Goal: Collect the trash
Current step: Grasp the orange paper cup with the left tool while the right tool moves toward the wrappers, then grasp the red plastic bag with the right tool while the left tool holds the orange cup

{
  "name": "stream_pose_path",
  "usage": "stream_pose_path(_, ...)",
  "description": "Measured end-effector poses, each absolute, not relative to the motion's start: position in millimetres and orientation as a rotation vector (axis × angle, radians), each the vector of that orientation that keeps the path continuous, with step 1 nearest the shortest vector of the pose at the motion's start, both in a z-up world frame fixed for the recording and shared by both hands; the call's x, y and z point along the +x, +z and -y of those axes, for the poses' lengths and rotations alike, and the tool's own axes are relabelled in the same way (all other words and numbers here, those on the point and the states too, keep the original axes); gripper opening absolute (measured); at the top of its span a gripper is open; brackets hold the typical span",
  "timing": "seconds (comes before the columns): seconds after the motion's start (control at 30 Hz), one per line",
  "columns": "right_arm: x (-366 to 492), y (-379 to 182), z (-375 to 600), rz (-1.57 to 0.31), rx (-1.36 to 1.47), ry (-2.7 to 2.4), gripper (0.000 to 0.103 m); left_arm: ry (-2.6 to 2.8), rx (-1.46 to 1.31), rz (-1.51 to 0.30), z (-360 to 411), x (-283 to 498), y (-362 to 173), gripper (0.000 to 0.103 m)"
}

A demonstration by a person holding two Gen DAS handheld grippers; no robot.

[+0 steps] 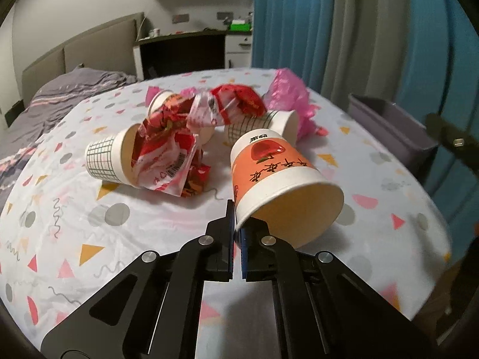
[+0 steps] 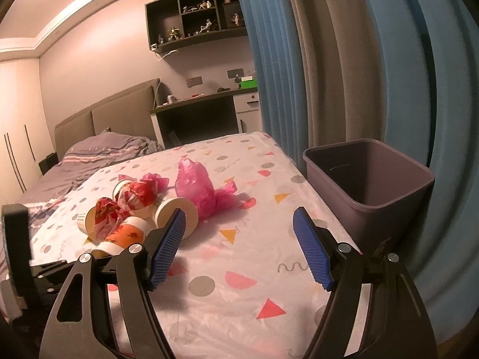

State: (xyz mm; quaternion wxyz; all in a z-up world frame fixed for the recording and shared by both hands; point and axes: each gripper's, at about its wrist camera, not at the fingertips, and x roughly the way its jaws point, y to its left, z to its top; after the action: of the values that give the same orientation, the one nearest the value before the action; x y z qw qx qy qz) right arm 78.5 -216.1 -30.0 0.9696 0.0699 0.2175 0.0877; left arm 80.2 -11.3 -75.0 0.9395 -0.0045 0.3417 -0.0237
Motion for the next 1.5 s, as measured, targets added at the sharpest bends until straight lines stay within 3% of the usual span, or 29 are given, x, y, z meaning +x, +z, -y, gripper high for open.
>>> stream_pose_path(0.4, 92.7, -38.1, 175.2, -0.47, 0.098, 0.271, 0.073, 0.056, -0.13, -0.588, -54.5, 52.5, -39.5, 0.003)
stream_pose_path(0.93, 156.4, -34.6, 87.5, -0.513, 0.013, 0.395, 0.071, 0.169, -0.197, -0.549, -115.0, 48.4, -34.6, 0.003)
stream_pose_path(1.13, 183.1, -37.8, 81.3, -0.572, 0.05, 0.411, 0.064, 0.175, -0.213, -0.55, -129.6, 51.3, -36.6, 0.003)
stream_pose_path(1.37, 191.1, -47.4, 77.7, -0.625, 0.054, 0.438, 0.042, 0.164, -0.214, -0.561, -131.1, 59.7, -39.9, 0.003)
stream_pose_path(1.5, 187.3, -48.3, 77.8, -0.614, 0.043, 0.446, 0.036, 0.156, -0.214, -0.565, -128.8, 64.6, -42.0, 0.003)
